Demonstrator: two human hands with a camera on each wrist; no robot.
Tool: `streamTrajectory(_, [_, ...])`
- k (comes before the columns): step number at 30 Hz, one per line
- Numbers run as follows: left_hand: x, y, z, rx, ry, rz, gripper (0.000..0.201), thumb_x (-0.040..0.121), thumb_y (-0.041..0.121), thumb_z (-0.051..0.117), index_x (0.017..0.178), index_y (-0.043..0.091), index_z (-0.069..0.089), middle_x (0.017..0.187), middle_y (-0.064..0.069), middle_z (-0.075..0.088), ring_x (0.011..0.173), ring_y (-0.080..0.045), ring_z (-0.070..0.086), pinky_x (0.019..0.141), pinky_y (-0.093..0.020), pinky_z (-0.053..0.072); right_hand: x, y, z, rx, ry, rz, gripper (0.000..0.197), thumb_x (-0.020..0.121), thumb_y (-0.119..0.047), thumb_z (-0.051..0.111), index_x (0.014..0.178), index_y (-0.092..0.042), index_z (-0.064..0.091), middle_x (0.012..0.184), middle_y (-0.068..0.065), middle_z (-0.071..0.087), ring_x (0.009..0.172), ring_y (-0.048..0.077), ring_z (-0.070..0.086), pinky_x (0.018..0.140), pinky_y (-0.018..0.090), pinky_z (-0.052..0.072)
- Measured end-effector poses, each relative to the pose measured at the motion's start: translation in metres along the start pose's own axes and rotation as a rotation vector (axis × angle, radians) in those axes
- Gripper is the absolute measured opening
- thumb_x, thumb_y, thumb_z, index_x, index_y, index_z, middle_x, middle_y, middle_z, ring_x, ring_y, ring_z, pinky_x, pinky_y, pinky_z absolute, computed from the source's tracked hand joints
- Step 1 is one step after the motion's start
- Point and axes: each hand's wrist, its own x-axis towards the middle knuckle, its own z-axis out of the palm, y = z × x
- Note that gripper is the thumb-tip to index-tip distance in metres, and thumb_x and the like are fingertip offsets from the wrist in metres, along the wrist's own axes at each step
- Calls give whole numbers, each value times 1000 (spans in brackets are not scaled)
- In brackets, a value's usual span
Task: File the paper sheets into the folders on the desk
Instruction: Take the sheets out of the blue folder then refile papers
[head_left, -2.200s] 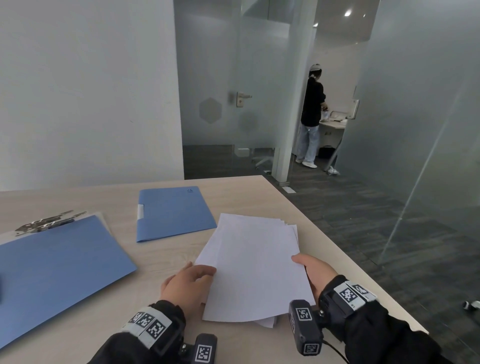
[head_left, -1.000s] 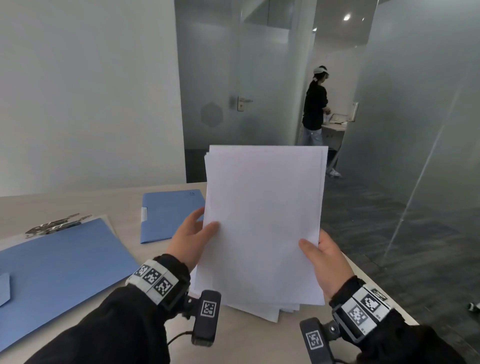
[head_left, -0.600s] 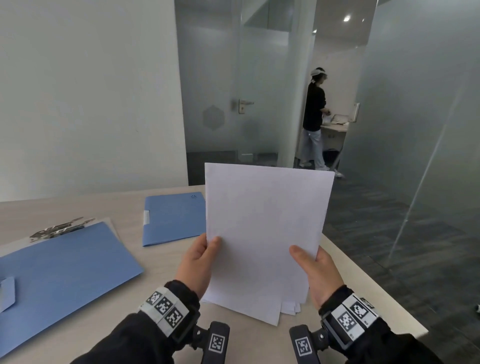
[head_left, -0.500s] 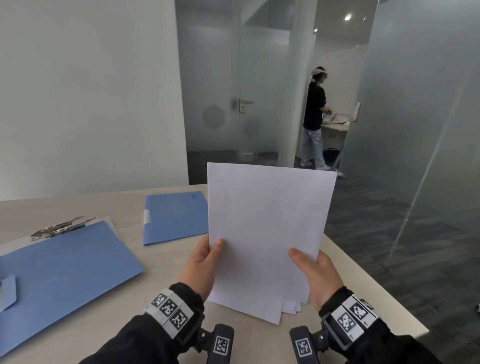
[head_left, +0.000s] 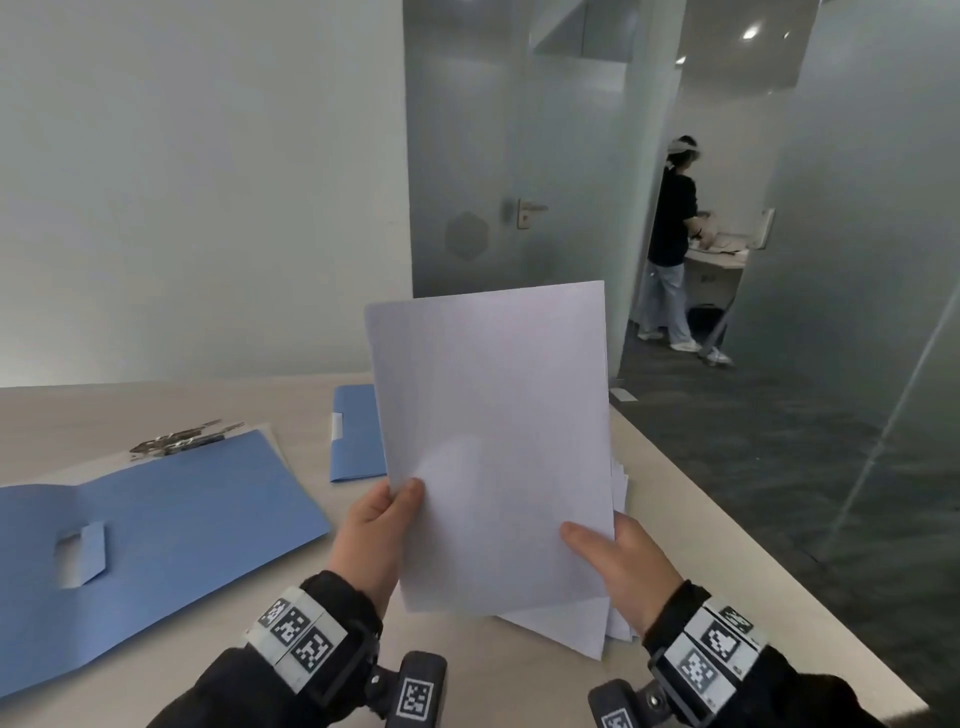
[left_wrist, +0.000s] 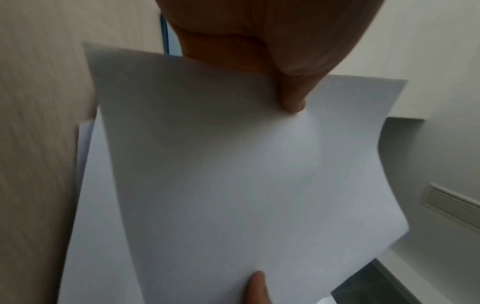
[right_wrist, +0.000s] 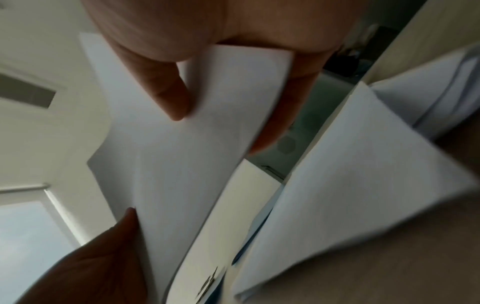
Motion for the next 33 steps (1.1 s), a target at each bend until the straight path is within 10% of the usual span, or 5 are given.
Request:
streamTrajectory(7, [6,18,-94,378,33,-138,45,98,48,39,104,21,74,115,2,72,111,-19,64,102,-35,42,14,1,56,-103,-114,-11,20,98,-15,55,106,-25,70,103,-12,77,99,5,70,92,25,51])
streamTrajectory(18, [25,1,-226,1223,78,-352,43,99,6,30,139,11,44,148,-8,36,139,-27,32,113,-43,30,36,-7,127,31,-141,107,20,96,-8,54,103,-17,70,98,0,79,95,22,72,85,39,55])
streamTrajectory(25, [-41,9,-196,945,-37,-306,58,95,-2,29,149,20,32,160,5,21,150,-17,8,118,-26,7,47,-5,172,-48,-148,104,22,94,0,53,95,-13,70,91,2,74,85,22,68,71,32,51])
streamTrajectory(29, [-57,8,-217,601,227,-161,52,91,-4,35,129,23,57,130,7,55,85,13,61,75,-2,41,47,8,196,-154,-209,155,17,92,1,53,96,-5,69,91,9,73,86,28,68,74,34,51])
streamTrajectory(33, [-71,10,-247,449,462,-113,36,86,12,46,106,33,65,78,0,53,48,-11,38,53,-23,35,42,7,216,-178,-237,188,15,92,1,54,82,-6,63,79,10,68,72,27,63,62,31,46])
